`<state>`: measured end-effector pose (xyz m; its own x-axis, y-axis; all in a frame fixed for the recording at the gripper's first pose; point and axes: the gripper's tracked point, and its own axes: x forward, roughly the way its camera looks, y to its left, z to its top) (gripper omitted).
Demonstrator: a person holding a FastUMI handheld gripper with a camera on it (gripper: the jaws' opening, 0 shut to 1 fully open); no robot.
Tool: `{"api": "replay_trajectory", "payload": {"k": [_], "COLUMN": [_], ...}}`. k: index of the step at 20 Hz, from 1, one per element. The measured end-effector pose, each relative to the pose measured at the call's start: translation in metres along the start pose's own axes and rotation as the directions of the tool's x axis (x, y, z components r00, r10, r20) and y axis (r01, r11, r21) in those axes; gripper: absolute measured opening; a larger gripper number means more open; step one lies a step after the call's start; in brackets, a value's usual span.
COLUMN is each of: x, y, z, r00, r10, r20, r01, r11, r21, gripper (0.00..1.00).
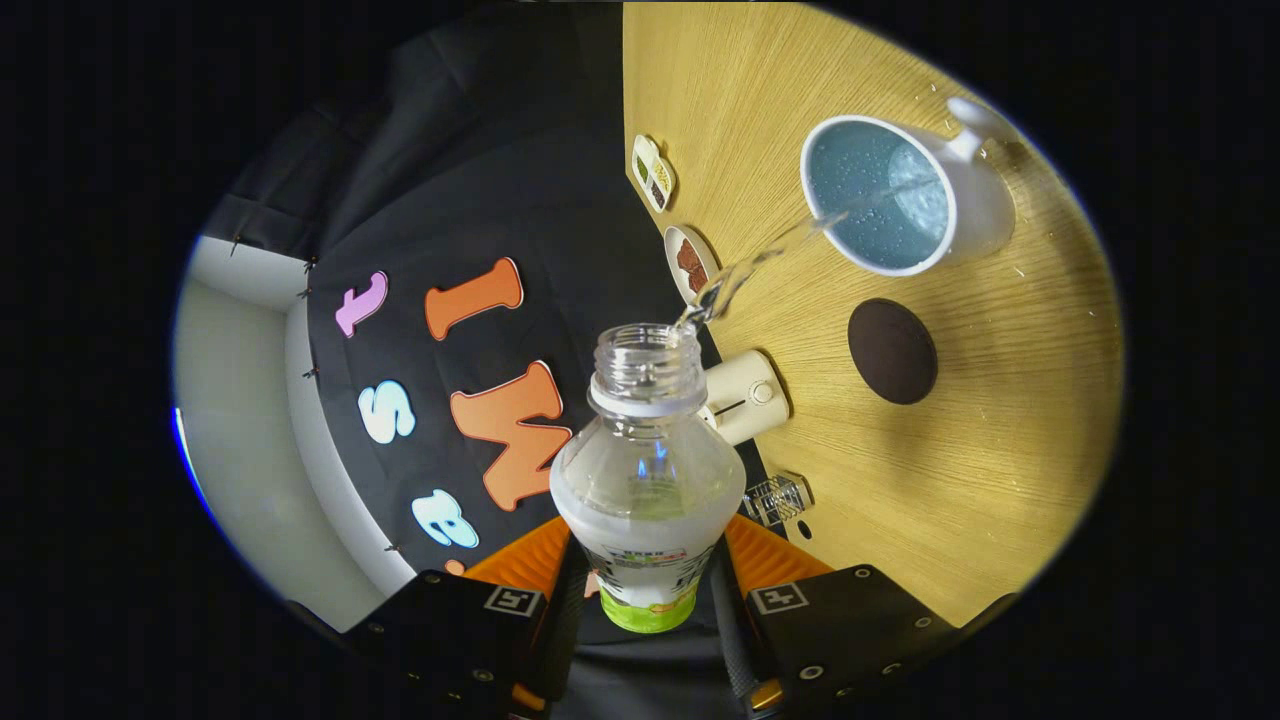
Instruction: Take the bottle from table, then pour the juice into the cup, finally place the bottle on the coaster
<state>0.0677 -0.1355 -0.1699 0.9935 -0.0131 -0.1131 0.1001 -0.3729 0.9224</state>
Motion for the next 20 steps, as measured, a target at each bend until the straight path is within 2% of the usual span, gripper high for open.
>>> {"api": "replay_trajectory", "payload": {"k": [13,20], "x": [0.0,0.002], "y": [0.002,0.012], "z": [0.002,0.006], "r00": [1.0,1.0], "r10": [-0.008,0.012], "r20": [0.006,0.021], "r01": [0.008,-0.015], "r11": [0.998,0.994], "r21": [0.057,0.108], "gripper": [0.61,0.61]}}
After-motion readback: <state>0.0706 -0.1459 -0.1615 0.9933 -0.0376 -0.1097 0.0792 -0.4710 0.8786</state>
